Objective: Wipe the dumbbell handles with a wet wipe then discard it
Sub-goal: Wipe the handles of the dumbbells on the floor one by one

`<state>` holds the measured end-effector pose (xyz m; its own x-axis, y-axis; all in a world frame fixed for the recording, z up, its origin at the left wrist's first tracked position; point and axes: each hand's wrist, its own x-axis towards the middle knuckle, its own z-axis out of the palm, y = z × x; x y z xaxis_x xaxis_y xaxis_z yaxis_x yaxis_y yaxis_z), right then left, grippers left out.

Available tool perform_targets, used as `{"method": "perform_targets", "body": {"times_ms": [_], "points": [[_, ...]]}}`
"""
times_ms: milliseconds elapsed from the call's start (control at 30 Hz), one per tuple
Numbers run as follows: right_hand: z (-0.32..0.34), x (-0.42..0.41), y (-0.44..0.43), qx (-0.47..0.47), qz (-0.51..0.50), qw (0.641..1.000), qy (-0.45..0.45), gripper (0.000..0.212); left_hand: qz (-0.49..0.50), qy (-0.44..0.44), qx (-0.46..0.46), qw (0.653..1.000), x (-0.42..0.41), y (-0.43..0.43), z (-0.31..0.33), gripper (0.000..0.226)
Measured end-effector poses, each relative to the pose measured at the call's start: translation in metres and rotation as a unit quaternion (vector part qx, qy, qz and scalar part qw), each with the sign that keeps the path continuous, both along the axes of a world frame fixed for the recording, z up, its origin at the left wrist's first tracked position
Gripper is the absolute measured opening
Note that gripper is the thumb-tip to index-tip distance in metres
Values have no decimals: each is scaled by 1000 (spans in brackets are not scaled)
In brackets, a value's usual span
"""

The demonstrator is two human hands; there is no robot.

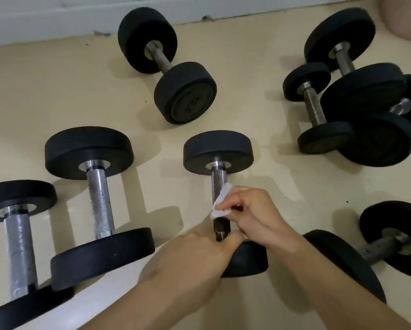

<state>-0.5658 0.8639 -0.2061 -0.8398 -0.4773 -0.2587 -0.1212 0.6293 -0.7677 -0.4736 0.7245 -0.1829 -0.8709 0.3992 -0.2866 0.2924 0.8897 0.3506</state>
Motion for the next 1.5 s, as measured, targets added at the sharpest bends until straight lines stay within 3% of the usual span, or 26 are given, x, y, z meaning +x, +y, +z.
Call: {"method": "perform_targets", "body": {"times_ms": [133, 200, 300, 367, 433, 500, 667, 733, 767, 833, 900, 1000, 1067, 1133, 1200, 1300, 1367, 1500], "points": [[-9, -45, -9, 31, -79, 990, 110, 12, 11, 12, 28, 999, 1, -1, -3, 52], [-7, -37, -5, -8, -114, 991, 76, 7, 11, 6, 27, 1000, 1, -1, -3, 51], [3, 4, 14, -40, -11, 998, -36, 9, 14, -2, 13, 1000, 3, -1, -3, 52], [-1, -3, 8, -7, 30, 1000, 0, 5, 13, -12, 11, 1000, 1, -1, -1, 50], [-12, -30, -9, 2, -20, 995, 99, 1, 12, -24, 16, 1000, 0, -3, 0, 50], [-15, -41, -24, -5, -54, 986, 158, 11, 13, -32, 21, 999, 1, -4, 2, 55], [-6, -6, -4, 35, 96, 995, 20, 21, 26, -52, 74, 996, -2, -10, 8, 57], [-8, -25, -13, 47, 73, 993, 85, 16, 39, -89, 125, 987, -5, -13, 14, 46], [-10, -35, -19, 56, 40, 988, 138, 16, 56, -109, 157, 980, -6, -16, 16, 40], [-8, -38, -25, 57, 4, 985, 160, 17, 129, -135, 232, 955, -8, -23, 17, 28], [-6, -18, -14, 41, 78, 990, 113, 21, 222, -115, 282, 926, -12, -31, 8, 10], [2, -6, 6, 59, 145, 985, 67, 17, 287, -46, 279, 915, -29, -27, -13, 14], [2, -17, 6, 43, 64, 995, 61, 16, 302, -65, 319, 896, -41, -12, -25, 18], [0, -22, 4, -21, -111, 994, -1, 17, 346, -70, 352, 867, -50, 1, -36, 26], [-4, -19, 3, -82, -241, 965, -69, 13, 394, -54, 364, 842, -56, 4, -45, 31], [-10, -12, 5, -118, -333, 928, -122, 7, 441, -42, 392, 806, -60, 1, -50, 30], [-15, -15, 5, -77, -353, 927, -99, 5, 455, -33, 394, 798, -62, 0, -50, 24], [-9, -12, -3, -12, -263, 965, -17, 4, 415, 79, 288, 859, -54, -1, -40, 29]]}}
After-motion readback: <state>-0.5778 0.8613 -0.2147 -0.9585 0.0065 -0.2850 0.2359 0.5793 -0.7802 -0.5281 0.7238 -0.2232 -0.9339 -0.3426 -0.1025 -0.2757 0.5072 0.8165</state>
